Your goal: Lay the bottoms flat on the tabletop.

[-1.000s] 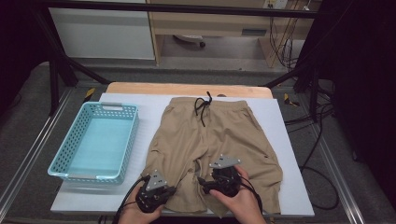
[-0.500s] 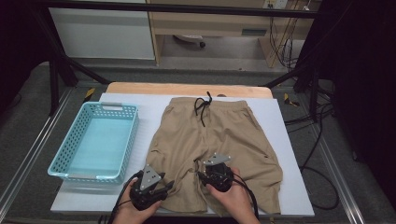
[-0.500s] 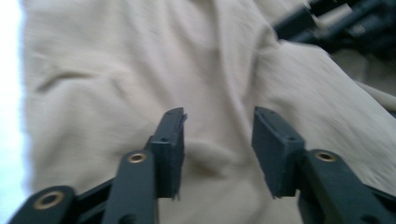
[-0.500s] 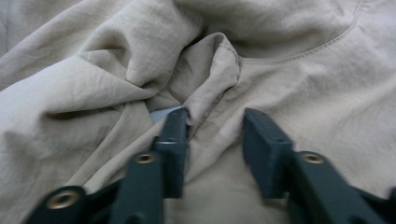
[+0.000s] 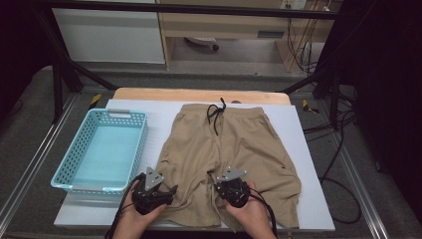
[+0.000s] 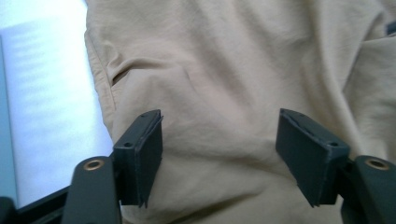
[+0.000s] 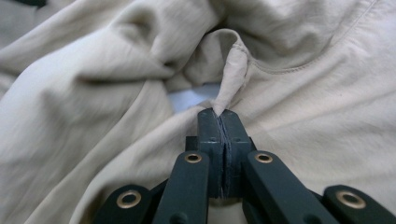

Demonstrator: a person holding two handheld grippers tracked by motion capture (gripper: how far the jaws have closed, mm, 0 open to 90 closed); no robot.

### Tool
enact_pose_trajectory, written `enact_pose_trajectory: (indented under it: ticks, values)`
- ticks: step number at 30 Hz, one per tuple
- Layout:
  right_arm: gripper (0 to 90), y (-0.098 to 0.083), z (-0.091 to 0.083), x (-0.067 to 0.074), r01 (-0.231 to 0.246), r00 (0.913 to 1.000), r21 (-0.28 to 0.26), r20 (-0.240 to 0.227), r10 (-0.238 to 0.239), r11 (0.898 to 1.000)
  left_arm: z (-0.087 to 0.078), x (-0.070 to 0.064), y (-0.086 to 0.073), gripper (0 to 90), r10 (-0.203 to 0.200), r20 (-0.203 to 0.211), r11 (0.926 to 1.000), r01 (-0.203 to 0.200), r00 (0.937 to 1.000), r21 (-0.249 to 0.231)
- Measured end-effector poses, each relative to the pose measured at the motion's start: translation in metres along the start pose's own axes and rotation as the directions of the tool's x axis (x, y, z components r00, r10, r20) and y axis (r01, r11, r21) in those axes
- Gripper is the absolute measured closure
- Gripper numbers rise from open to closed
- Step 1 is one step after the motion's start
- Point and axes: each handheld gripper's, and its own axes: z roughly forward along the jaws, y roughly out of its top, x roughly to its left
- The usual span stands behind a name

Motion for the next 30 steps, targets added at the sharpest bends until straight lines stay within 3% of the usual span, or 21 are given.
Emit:
enact_pose_trajectory:
  ticks: [8,11,13,18,23,30]
  values:
    - [87.1,-0.007,-0.01,0.002,-0.007,0.9999,-0.005,-0.013,0.007,1.0,0.008,0.003,-0.002,28.0,0.0,-0.012,0.9996,0.0,0.9999,0.028]
    - [65.5,-0.004,-0.013,-0.001,-0.028,0.9995,-0.025,-0.014,0.027,0.999,0.01,0.002,-0.003,27.8,0.007,-0.013,0.999,-0.007,0.9999,0.043]
    - [55.8,-0.002,-0.017,-0.005,-0.039,0.9992,-0.039,0.005,0.039,0.998,0.012,0.002,-0.003,27.7,0.009,-0.015,0.9988,-0.008,0.9998,0.049]
    - [40.5,-0.001,-0.033,-0.022,-0.062,0.9968,-0.082,0.045,0.066,0.995,0.018,0.0,-0.006,28.7,0.009,-0.017,0.9978,-0.007,0.9998,0.066]
    - [32.7,-0.007,-0.045,-0.045,-0.082,0.9918,-0.076,0.092,0.089,0.994,0.02,0.0,-0.007,32.6,-0.012,-0.001,0.9985,0.012,0.9999,0.053]
    - [29.7,-0.025,-0.058,-0.076,-0.129,0.9788,-0.075,0.151,0.139,0.989,0.019,0.001,-0.007,50.8,-0.031,0.015,0.9987,0.03,0.9994,0.04]
